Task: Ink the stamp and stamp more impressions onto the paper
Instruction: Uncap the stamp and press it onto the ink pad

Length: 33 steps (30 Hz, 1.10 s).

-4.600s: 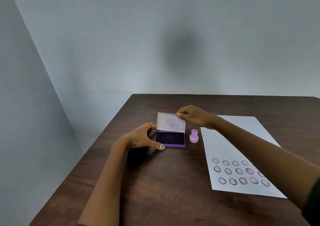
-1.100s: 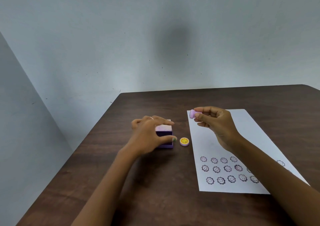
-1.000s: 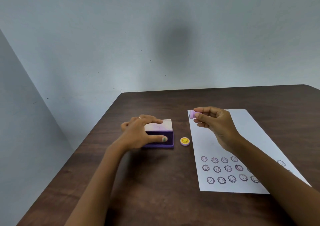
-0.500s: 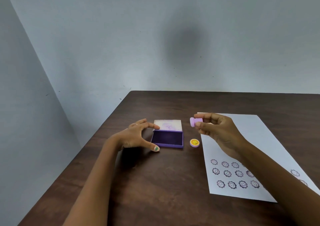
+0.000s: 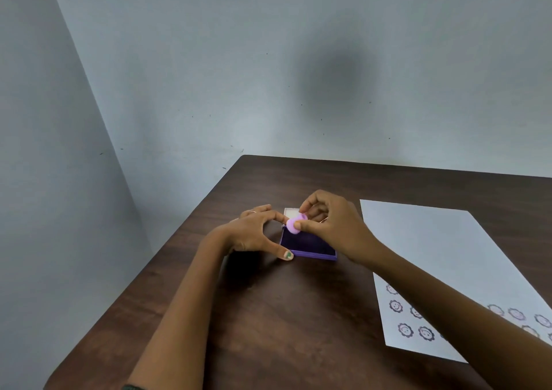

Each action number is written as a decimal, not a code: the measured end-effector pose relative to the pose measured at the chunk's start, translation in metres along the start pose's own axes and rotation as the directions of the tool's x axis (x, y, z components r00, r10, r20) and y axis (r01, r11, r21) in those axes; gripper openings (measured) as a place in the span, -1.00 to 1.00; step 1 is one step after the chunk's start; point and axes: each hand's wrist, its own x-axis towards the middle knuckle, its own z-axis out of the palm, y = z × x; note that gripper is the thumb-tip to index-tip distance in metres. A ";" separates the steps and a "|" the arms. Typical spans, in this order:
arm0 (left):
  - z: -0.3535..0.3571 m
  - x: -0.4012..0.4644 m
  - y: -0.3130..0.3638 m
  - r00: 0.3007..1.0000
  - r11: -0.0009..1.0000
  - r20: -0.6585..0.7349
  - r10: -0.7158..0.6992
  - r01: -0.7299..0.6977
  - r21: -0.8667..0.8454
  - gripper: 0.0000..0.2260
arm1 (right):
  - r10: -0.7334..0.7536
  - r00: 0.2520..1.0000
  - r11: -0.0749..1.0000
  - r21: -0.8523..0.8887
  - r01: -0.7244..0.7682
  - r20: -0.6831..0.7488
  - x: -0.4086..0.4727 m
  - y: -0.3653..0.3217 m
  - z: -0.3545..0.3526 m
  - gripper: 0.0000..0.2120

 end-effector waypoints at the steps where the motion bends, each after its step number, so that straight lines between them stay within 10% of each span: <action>1: 0.000 0.000 0.000 1.000 1.000 0.003 -0.003 0.003 0.005 -0.35 | -0.020 1.000 0.999 -0.033 0.020 0.005 0.002 -0.001 0.004 -0.81; 33: 0.001 -0.001 0.001 1.000 1.000 -0.010 -0.008 0.008 0.002 -0.31 | -0.408 0.912 0.768 -0.521 0.373 0.051 -0.013 -0.001 0.021 -0.85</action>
